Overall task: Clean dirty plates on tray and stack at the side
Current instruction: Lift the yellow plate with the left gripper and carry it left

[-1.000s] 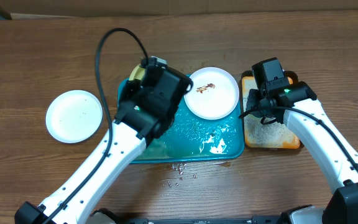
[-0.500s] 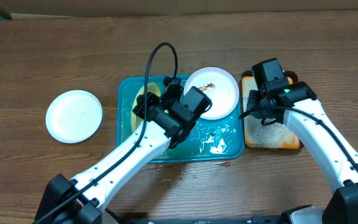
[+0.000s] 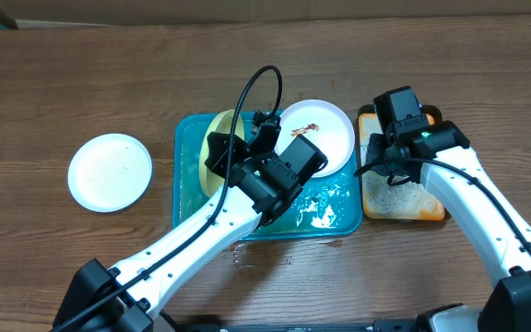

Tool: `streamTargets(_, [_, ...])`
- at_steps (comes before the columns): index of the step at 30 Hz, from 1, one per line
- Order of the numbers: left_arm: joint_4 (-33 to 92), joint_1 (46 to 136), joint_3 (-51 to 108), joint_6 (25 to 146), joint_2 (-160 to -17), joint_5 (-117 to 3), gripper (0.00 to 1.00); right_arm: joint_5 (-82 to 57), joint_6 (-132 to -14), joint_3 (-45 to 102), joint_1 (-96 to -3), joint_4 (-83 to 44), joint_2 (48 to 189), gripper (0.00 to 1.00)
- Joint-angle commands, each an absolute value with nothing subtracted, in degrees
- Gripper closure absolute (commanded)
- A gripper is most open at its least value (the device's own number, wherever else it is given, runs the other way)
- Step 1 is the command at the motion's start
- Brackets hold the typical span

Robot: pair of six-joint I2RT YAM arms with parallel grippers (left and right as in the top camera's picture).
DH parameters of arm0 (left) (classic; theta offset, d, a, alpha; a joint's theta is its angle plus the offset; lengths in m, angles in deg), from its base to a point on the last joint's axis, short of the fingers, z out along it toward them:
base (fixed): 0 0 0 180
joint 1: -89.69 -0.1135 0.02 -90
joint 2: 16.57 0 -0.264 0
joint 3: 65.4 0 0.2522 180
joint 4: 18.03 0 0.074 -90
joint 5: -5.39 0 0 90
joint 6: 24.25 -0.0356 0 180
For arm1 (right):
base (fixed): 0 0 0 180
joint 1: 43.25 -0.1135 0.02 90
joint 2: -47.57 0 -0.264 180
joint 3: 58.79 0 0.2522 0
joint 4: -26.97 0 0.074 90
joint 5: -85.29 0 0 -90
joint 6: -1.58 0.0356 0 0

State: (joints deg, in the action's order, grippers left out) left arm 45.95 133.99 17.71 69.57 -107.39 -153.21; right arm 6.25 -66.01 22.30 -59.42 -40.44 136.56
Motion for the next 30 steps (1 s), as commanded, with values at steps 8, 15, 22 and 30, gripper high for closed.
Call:
streamTargets(8, [45.49,133.77,17.84,70.0,-107.22,-150.61,0.96,5.84,-65.92,22.87,-59.24,-40.48,136.3,0.96])
streamTargets(15, [46.38,133.96,17.84,70.53,-107.2,-155.07,0.96,5.64,-65.9,22.87,-59.24,-40.52,136.3,0.96])
streamTargets(22, [47.19,134.71,17.84,71.14,-107.2,-149.36,0.96,5.55,-65.9,22.87,-59.24,-40.74,136.3,0.96])
streamTargets(30, [47.3,134.58,17.84,71.99,-107.2,-154.76,0.96,5.55,-65.9,22.87,-59.24,-40.72,136.3,0.96])
